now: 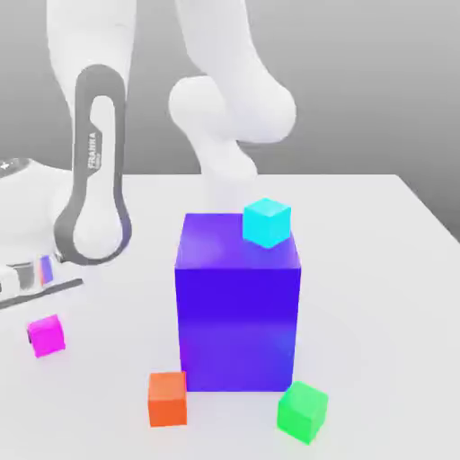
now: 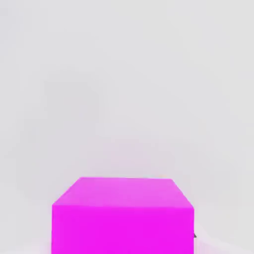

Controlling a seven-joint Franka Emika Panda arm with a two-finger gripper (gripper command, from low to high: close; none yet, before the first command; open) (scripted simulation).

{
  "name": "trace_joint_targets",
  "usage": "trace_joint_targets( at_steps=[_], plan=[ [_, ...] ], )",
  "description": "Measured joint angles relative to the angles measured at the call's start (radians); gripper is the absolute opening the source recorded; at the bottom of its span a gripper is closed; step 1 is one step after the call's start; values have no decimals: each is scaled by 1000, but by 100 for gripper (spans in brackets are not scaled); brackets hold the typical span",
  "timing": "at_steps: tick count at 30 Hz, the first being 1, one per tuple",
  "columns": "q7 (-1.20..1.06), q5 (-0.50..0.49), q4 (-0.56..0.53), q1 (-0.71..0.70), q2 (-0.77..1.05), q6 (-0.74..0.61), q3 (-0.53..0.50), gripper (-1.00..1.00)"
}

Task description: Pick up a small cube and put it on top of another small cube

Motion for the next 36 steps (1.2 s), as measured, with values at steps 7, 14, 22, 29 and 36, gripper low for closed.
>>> trace_joint_targets(
  at_steps=[7,14,22,29,36],
  plan=[
    [1,-84,51,106,-80,-79,60,-100],
    [-37,-45,145,216,-95,-111,210,-100],
    [424,-76,145,343,-204,-167,251,-100],
    [875,-133,134,438,-264,-204,289,-100],
    [1327,-194,120,526,-272,-229,338,-100]
  ],
)
